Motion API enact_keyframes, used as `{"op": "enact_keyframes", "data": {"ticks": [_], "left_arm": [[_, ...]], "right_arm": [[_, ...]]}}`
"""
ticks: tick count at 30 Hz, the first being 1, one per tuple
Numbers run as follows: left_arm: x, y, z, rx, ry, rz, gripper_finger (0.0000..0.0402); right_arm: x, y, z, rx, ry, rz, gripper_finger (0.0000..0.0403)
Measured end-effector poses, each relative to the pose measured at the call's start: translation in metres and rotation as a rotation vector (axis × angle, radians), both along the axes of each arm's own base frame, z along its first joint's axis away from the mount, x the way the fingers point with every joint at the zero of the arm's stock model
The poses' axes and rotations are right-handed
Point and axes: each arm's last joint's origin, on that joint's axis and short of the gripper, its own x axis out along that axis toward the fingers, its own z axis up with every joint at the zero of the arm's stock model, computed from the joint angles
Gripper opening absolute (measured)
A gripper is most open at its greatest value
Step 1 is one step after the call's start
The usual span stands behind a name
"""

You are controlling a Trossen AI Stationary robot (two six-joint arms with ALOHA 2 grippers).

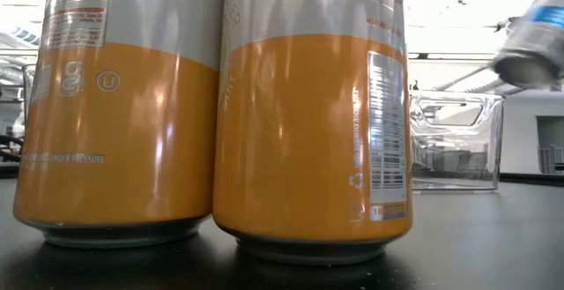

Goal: Sort soda cans
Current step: Put the top black soda can into the right transparent bin

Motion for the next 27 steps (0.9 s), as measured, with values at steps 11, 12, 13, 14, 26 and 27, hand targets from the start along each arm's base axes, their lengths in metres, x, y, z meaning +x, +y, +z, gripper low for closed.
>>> {"op": "enact_keyframes", "data": {"ticks": [11,12,13,14,26,27], "left_arm": [[0.000,0.000,0.000,0.002,0.000,0.005,0.0116],[0.000,0.000,0.000,0.004,-0.001,0.009,0.0116],[0.000,0.000,0.000,0.005,-0.001,0.012,0.0116],[0.000,0.000,0.000,0.006,-0.001,0.015,0.0116],[0.000,0.001,0.000,0.007,-0.002,0.018,0.0116],[0.000,0.001,0.000,0.007,-0.001,0.017,0.0116]], "right_arm": [[0.013,-0.034,0.011,-0.106,-0.081,-0.028,0.0254],[0.015,-0.037,0.011,-0.120,-0.080,-0.026,0.0254],[0.017,-0.040,0.012,-0.132,-0.079,-0.027,0.0254],[0.020,-0.043,0.012,-0.144,-0.078,-0.026,0.0254],[0.061,-0.083,0.009,-0.182,0.031,0.008,0.0254],[0.065,-0.086,0.008,-0.187,0.045,0.016,0.0254]]}}
